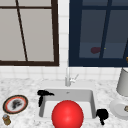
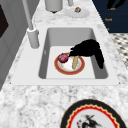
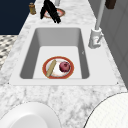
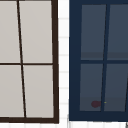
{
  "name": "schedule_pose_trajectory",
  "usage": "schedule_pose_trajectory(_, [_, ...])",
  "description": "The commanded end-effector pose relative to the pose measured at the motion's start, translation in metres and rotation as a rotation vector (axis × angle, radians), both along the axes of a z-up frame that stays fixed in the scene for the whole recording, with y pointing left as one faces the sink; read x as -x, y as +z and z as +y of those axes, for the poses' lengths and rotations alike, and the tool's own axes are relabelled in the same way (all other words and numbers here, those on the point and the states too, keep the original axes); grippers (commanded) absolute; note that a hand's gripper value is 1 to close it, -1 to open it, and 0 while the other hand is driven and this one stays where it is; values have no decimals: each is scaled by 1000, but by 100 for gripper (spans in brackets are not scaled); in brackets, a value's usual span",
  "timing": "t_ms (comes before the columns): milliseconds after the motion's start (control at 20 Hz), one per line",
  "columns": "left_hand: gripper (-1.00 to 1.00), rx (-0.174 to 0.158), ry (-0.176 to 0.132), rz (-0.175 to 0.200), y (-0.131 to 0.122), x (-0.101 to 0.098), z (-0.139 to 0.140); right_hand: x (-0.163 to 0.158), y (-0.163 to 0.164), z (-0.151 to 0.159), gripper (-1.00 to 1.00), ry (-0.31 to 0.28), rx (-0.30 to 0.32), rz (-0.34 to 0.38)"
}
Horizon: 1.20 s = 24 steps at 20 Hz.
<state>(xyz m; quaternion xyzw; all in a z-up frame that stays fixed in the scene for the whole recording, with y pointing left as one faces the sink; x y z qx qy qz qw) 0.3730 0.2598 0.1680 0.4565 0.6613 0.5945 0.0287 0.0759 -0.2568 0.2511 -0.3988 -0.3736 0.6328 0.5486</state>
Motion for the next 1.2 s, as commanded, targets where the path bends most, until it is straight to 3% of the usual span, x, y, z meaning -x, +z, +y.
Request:
schedule_pose_trajectory(0, [-100,-58,55,32,11,4,2,0,0,0,0,0,0,0])
schedule_pose_trajectory(200, [-100,-90,52,10,14,20,2,0,0,0,0,0,0,0])
schedule_pose_trajectory(350, [-100,-113,94,4,14,26,2,0,0,0,0,0,0,0])
schedule_pose_trajectory(600, [-100,-153,130,-6,5,44,2,0,0,0,0,0,0,0])
schedule_pose_trajectory(700, [-100,-152,145,-8,6,51,2,0,0,0,0,0,0,0])
schedule_pose_trajectory(800, [-100,-128,151,-8,11,58,3,0,0,0,0,0,0,0])
schedule_pose_trajectory(1150, [-100,-143,153,-10,18,85,6,0,0,0,0,0,0,0])
